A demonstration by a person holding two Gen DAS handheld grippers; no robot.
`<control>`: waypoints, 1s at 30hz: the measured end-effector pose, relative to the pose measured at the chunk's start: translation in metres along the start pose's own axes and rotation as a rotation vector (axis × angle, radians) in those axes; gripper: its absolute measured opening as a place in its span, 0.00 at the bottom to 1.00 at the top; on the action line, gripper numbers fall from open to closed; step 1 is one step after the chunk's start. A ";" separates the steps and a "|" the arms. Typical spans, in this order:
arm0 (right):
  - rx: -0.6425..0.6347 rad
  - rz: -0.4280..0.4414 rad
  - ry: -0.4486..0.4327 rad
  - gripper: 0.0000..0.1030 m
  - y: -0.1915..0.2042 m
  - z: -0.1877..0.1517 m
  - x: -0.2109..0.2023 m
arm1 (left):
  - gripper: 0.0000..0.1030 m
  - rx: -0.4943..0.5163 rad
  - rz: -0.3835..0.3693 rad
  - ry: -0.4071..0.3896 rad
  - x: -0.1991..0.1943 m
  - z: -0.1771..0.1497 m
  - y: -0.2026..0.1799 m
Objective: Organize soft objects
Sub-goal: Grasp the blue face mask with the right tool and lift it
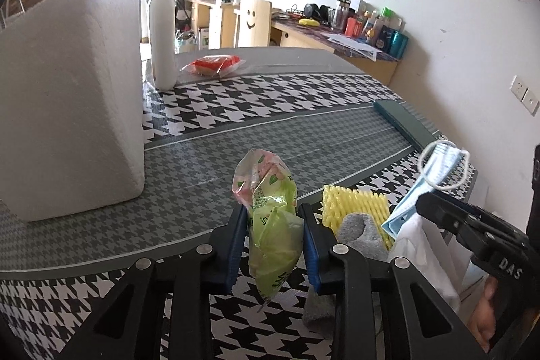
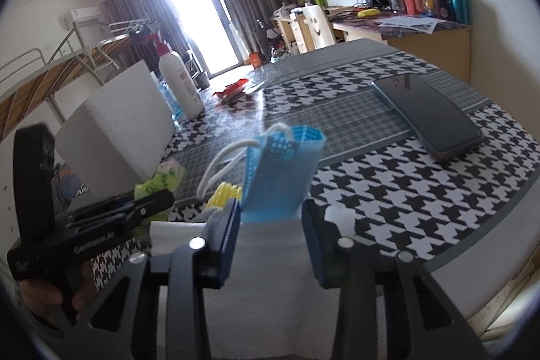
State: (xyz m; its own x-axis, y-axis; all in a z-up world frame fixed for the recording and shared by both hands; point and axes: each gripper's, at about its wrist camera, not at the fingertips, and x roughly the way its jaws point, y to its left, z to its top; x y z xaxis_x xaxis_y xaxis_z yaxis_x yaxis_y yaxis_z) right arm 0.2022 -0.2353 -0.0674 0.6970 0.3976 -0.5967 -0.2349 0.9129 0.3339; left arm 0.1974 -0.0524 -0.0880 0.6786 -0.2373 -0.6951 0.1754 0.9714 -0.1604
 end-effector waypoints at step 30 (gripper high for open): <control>-0.011 -0.020 -0.010 0.13 0.019 0.013 -0.006 | 0.32 0.026 -0.009 -0.083 -0.036 0.000 0.011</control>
State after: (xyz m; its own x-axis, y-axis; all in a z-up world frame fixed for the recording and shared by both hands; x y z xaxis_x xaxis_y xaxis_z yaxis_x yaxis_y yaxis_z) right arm 0.2026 -0.2219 -0.0480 0.7086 0.3780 -0.5958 -0.2276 0.9217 0.3140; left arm 0.1745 -0.0332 -0.0645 0.7332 -0.2473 -0.6334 0.1992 0.9688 -0.1477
